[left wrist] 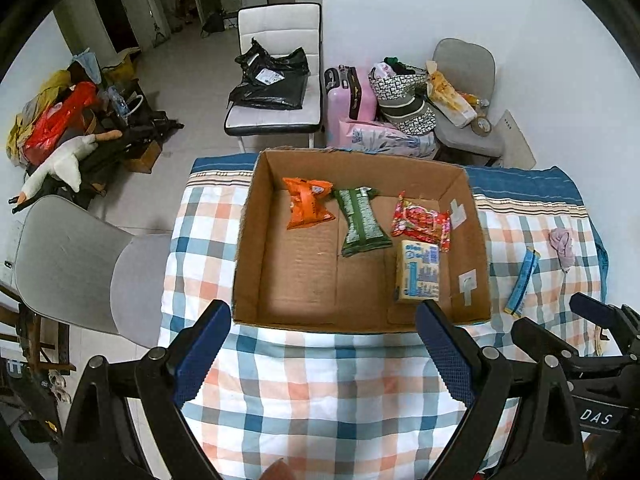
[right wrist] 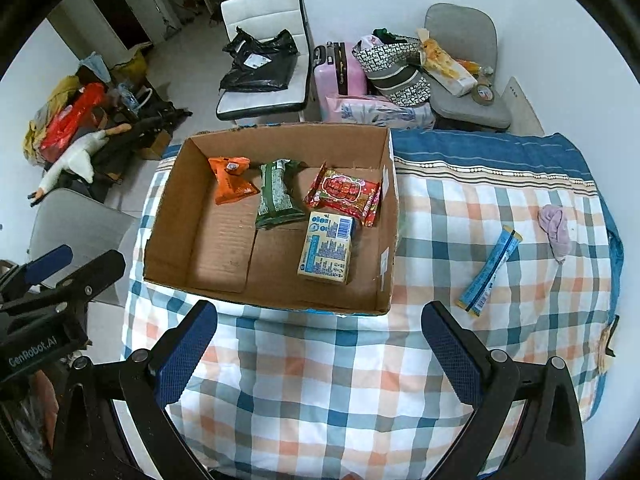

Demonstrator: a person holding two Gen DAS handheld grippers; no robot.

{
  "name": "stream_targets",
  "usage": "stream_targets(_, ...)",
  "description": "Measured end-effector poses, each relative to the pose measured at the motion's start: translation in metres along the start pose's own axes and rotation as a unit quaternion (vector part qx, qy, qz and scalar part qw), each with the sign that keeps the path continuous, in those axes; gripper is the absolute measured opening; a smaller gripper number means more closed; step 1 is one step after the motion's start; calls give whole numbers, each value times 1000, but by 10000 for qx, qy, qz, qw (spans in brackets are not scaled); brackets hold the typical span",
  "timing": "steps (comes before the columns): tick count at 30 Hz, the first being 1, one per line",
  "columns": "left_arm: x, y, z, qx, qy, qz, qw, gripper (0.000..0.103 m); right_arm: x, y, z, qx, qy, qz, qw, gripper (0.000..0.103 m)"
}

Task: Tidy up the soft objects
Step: 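Lift both tools away from the box toward the table, then grasp the blue stick snack with the left tool while the right tool grasps the lilac sock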

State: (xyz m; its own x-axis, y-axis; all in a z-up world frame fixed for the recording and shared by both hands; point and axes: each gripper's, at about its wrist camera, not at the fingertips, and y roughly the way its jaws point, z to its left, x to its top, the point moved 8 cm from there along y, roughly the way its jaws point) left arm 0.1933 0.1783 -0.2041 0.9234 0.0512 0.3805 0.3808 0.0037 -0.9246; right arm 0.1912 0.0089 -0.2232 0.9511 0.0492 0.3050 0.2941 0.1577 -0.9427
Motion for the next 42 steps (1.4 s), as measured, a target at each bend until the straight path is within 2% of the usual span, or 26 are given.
stream_targets(5, 8, -2, -53, 28, 338, -136, 9993, 95, -1, -6, -43, 80, 335, -81, 9994, 103)
stream_targets(11, 13, 26, -154, -237, 928, 3, 9954, 95, -16, -10, -148, -235, 1046, -47, 9942, 103)
stream_targets(15, 8, 54, -226, -387, 1426, 199, 9888, 95, -30, -6, -227, -534, 1511, 60, 9871, 103)
stream_targets(18, 1, 84, -280, -421, 1870, 459, 9804, 95, -38, -1, -278, -754, 1749, 136, 9816, 103)
stream_targets(22, -6, 116, -329, -562, 2142, 764, 9722, 95, -43, 11, -332, -939, 1927, 254, 9764, 103)
stream_targets(27, -12, 158, -377, -616, 2356, 1096, 9637, 95, -42, 31, -381, -1067, 2024, 391, 9727, 103)
stream_targets(35, -40, 229, -426, -701, 2459, 1853, 9488, 94, -37, 73, -442, -1126, 2055, 706, 9696, 103)
stream_targets(39, -52, 262, -443, -673, 2484, 2131, 9425, 94, -29, 90, -460, -1094, 2006, 819, 9701, 103)
stream_targets(42, -58, 281, -452, -635, 2475, 2289, 9393, 85, -21, 105, -469, -980, 1977, 899, 9712, 103)
